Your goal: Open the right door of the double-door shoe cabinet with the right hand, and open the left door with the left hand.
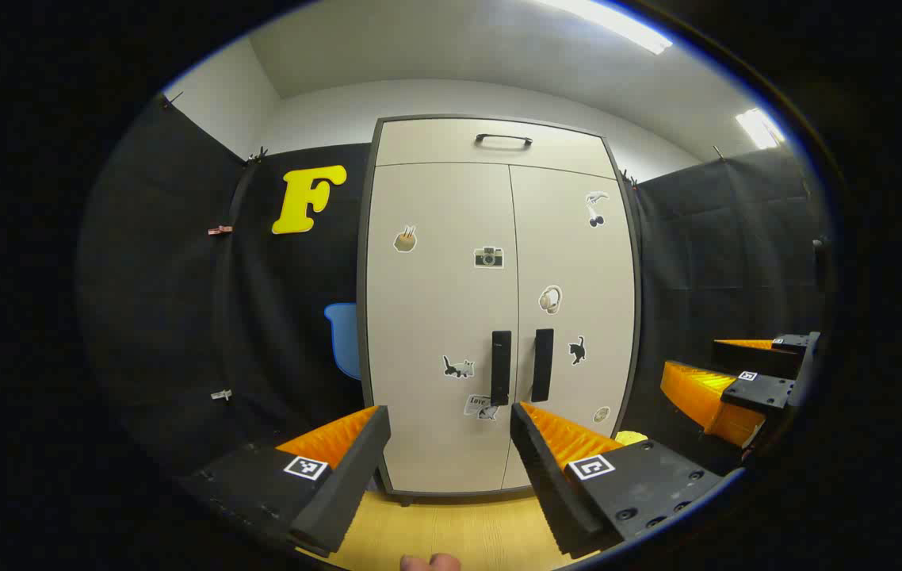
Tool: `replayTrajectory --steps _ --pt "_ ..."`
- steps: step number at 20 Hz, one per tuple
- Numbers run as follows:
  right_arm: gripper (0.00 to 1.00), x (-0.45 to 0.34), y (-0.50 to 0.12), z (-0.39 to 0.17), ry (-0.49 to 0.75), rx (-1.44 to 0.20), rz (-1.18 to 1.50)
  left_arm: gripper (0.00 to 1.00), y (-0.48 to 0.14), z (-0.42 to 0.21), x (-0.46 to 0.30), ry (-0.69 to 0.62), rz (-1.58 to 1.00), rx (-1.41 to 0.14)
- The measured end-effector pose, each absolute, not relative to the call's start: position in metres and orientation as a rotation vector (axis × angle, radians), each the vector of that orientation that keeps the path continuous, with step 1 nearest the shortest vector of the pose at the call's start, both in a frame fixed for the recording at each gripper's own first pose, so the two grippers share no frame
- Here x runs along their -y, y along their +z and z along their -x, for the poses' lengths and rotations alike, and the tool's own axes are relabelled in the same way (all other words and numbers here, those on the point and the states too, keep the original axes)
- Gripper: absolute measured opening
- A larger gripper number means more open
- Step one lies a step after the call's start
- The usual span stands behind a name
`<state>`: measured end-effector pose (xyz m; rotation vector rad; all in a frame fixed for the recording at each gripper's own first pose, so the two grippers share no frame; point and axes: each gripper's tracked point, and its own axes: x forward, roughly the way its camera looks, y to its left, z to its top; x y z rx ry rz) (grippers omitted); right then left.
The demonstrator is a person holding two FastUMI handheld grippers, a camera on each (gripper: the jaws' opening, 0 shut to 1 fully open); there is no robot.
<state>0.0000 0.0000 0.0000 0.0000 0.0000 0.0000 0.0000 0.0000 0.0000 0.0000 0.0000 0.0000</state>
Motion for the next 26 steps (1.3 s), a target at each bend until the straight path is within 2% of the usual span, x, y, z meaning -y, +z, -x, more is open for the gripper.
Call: replayTrajectory --steps 14,21,26 --pt "0.97 0.008 -0.014 -0.008 -0.037 -0.043 0.004 0.94 -0.011 -0.009 -0.011 0.042 -0.002 -0.021" --pt "0.97 0.001 -0.016 -0.018 -0.013 -0.043 -0.01 0.94 -0.013 -0.012 -0.014 0.039 0.005 -0.023" --pt "0.97 -0.02 -0.014 -0.052 0.037 -0.026 -0.037 0.95 -0.02 -0.014 -0.018 0.037 0.018 -0.034"
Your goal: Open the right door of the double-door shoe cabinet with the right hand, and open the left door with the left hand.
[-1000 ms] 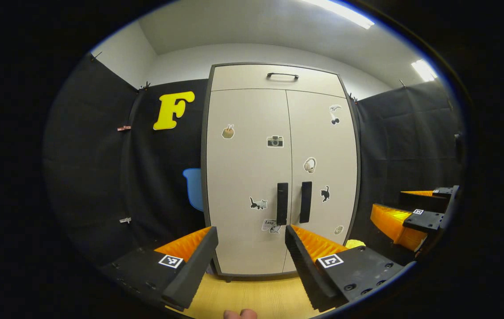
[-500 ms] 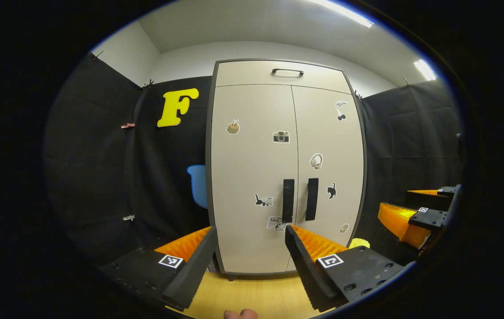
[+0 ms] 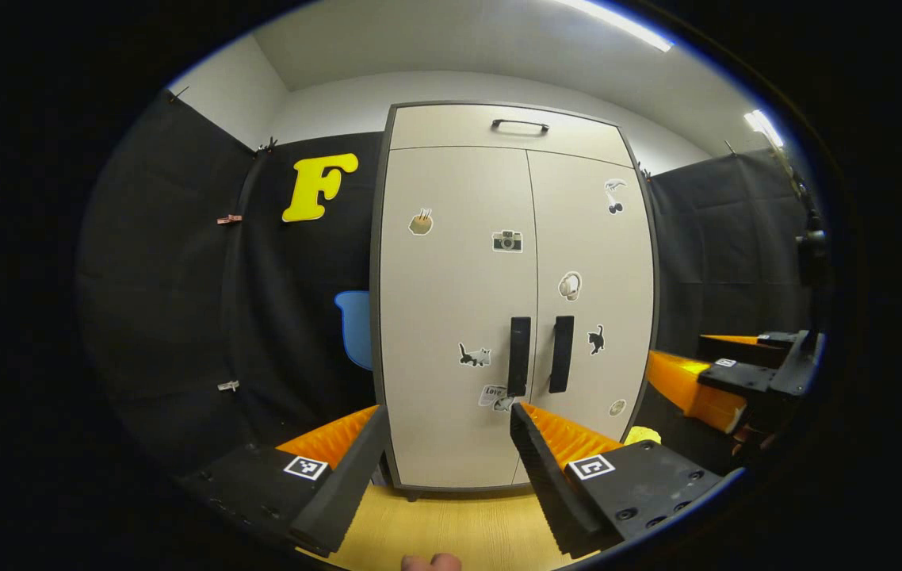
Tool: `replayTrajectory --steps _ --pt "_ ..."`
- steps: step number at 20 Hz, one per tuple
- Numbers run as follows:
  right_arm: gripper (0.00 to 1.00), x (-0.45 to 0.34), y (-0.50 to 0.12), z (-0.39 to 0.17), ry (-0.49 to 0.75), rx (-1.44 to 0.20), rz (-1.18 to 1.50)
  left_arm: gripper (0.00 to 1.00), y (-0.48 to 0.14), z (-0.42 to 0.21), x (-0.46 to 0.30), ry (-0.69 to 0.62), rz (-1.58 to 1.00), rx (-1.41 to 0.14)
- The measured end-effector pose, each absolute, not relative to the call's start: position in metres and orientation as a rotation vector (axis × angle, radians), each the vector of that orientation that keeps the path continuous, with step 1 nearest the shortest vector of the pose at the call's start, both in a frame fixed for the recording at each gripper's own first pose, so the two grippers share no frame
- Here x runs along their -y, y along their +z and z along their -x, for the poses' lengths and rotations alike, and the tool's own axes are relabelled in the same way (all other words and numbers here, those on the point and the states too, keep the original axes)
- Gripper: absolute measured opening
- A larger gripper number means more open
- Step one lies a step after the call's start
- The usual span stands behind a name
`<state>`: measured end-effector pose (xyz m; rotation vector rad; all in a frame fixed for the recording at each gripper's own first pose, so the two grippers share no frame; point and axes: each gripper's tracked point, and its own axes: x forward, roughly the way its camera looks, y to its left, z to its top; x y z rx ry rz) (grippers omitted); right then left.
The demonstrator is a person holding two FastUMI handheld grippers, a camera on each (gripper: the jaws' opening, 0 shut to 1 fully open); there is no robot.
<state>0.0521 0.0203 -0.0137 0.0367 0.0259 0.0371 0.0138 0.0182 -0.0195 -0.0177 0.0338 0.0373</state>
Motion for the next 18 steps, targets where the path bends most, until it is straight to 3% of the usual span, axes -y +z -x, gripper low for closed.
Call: replayTrajectory --steps 12,14,18 --pt "0.97 -0.058 -0.051 -0.204 0.045 -0.007 -0.021 0.94 -0.051 -0.014 -0.051 0.066 0.012 -0.087" --pt "0.93 -0.064 -0.067 -0.223 0.046 -0.03 0.002 0.95 -0.056 -0.014 -0.057 0.071 0.015 -0.101" --pt "0.76 -0.069 -0.089 -0.245 0.027 -0.068 0.029 0.94 -0.06 -0.013 -0.065 0.082 0.021 -0.108"
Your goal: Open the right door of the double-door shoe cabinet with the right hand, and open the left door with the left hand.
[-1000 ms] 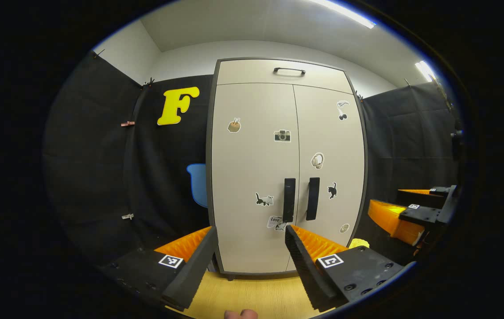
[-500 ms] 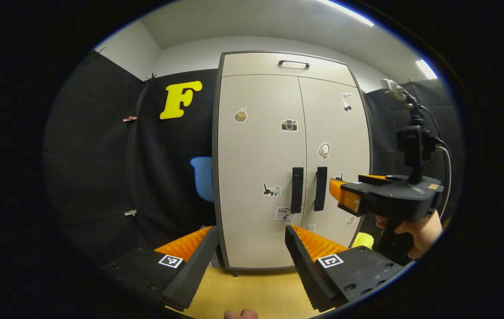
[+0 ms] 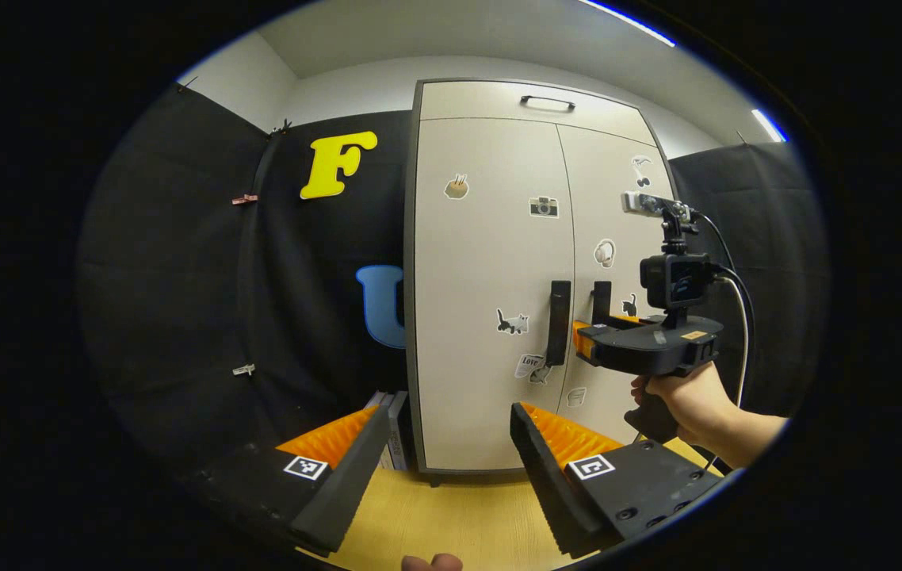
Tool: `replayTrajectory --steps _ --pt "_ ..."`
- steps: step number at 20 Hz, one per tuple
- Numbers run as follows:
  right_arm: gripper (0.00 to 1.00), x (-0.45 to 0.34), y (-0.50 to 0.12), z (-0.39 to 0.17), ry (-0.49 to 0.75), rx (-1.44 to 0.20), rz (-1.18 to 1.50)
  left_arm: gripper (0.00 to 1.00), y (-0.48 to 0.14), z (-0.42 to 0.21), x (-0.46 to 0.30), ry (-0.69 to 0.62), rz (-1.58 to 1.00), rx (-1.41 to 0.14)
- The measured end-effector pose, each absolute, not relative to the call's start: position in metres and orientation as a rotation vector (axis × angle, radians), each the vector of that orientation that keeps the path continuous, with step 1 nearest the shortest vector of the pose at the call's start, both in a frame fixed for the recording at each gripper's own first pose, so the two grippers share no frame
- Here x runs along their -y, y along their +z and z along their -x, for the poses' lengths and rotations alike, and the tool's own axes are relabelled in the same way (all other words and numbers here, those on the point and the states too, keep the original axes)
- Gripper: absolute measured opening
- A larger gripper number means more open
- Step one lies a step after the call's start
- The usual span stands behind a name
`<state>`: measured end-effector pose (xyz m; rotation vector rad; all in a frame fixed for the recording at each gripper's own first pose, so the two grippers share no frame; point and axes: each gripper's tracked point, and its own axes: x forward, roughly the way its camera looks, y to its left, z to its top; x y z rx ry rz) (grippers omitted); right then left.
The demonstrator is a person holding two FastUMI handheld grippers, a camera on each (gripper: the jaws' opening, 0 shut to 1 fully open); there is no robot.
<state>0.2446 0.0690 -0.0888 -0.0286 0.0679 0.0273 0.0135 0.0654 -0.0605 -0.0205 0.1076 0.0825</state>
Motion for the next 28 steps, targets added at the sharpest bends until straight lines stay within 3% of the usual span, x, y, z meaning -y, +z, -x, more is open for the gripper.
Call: replayTrajectory --steps 2,3,4,6,7,9,10,11,16,17,19,20,28 --pt "0.65 -0.064 -0.09 -0.25 -0.015 -0.061 0.053 0.95 -0.062 -0.013 -0.067 0.083 0.02 -0.111" --pt "0.51 -0.063 -0.089 -0.253 -0.027 -0.058 0.047 0.95 -0.062 -0.012 -0.068 0.086 0.019 -0.112" --pt "0.47 -0.064 -0.089 -0.253 -0.028 -0.061 0.031 0.94 -0.063 -0.01 -0.069 0.088 0.02 -0.111" --pt "0.49 -0.059 -0.088 -0.247 -0.033 -0.069 0.008 0.94 -0.064 -0.009 -0.069 0.089 0.027 -0.115" --pt "0.35 -0.06 -0.087 -0.252 -0.045 -0.062 0.001 0.94 -0.064 -0.008 -0.068 0.089 0.029 -0.116" --pt "0.3 -0.062 -0.087 -0.255 -0.038 -0.055 -0.003 0.94 -0.065 -0.007 -0.067 0.091 0.033 -0.117" --pt "0.34 -0.061 -0.089 -0.255 -0.027 -0.074 -0.019 0.94 -0.064 -0.005 -0.067 0.093 0.035 -0.114" --pt "0.23 -0.063 -0.088 -0.255 -0.011 -0.084 -0.031 0.94 -0.064 -0.003 -0.067 0.095 0.039 -0.112" --pt "0.23 -0.061 -0.091 -0.255 -0.021 -0.123 -0.076 0.94 -0.066 0.01 -0.062 0.104 0.046 -0.119" --pt "0.15 -0.06 -0.09 -0.255 -0.028 -0.126 -0.088 0.94 -0.065 0.014 -0.062 0.108 0.05 -0.119" --pt "0.15 -0.06 -0.09 -0.252 -0.034 -0.124 -0.081 0.94 -0.063 0.022 -0.06 0.113 0.06 -0.118" --pt "0.11 -0.059 -0.088 -0.246 -0.028 -0.116 -0.089 0.94 -0.062 0.026 -0.06 0.119 0.061 -0.115" --pt "0.1 -0.047 -0.078 -0.199 0.099 -0.096 -0.116 0.94 -0.057 0.036 -0.056 0.14 0.056 -0.11"
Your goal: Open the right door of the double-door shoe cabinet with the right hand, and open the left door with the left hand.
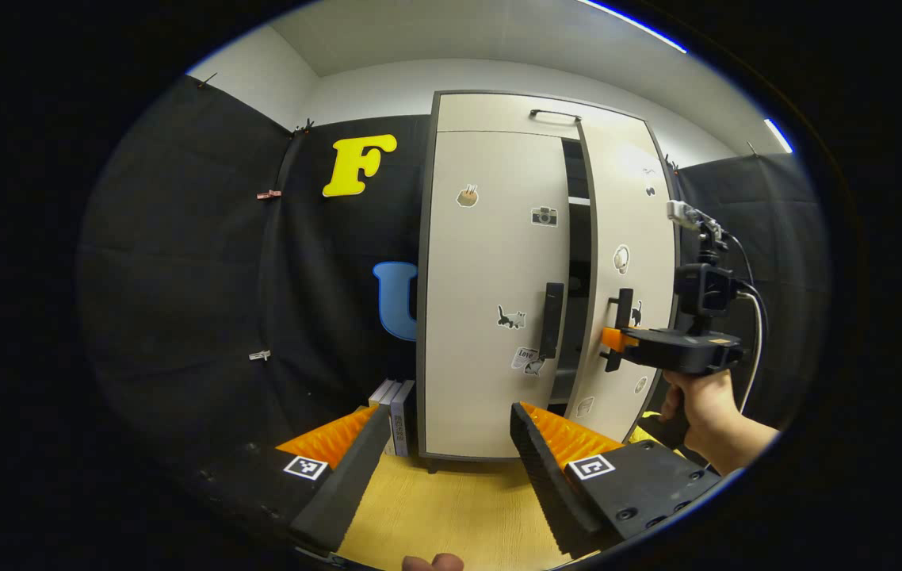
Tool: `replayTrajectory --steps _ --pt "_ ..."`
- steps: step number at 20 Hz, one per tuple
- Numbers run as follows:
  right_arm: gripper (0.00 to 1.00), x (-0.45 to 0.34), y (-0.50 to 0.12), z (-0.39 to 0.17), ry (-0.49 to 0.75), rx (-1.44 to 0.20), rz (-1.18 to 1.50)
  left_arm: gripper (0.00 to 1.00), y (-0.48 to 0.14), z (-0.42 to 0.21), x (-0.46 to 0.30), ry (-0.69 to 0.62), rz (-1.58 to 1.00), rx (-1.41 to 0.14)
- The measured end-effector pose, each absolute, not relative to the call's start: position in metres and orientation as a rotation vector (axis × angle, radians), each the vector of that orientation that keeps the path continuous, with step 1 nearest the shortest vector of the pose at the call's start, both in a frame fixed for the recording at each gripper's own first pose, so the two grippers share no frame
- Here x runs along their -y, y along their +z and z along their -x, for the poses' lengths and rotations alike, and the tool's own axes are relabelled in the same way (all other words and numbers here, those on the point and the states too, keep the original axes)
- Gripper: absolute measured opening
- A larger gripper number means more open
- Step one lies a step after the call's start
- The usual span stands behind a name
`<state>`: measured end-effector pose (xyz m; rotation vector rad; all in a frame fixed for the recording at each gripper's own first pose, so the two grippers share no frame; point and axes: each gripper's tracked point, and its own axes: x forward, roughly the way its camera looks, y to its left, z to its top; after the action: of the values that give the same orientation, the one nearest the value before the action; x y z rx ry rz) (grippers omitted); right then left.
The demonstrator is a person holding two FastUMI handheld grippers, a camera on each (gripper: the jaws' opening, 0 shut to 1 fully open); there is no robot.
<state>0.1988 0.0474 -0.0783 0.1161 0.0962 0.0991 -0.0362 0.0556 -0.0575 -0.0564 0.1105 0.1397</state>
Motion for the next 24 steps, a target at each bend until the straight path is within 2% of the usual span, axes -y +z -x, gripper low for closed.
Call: replayTrajectory --steps 11,19,20,21,24 --pt "0.1 -0.023 -0.072 -0.174 0.164 -0.084 -0.121 0.94 -0.049 0.033 -0.006 0.114 0.061 -0.111" --pt "0.1 0.001 -0.07 -0.164 0.146 -0.093 -0.122 0.94 -0.049 0.009 0.031 0.057 0.065 -0.114" --pt "0.1 0.005 -0.07 -0.162 0.139 -0.092 -0.12 0.92 -0.049 0.006 0.037 0.048 0.066 -0.114" --pt "0.1 0.008 -0.07 -0.16 0.129 -0.091 -0.113 0.94 -0.049 0.003 0.042 0.038 0.066 -0.115" --pt "0.09 0.022 -0.07 -0.16 0.08 -0.085 -0.088 0.94 -0.049 -0.004 0.056 0.015 0.065 -0.115"
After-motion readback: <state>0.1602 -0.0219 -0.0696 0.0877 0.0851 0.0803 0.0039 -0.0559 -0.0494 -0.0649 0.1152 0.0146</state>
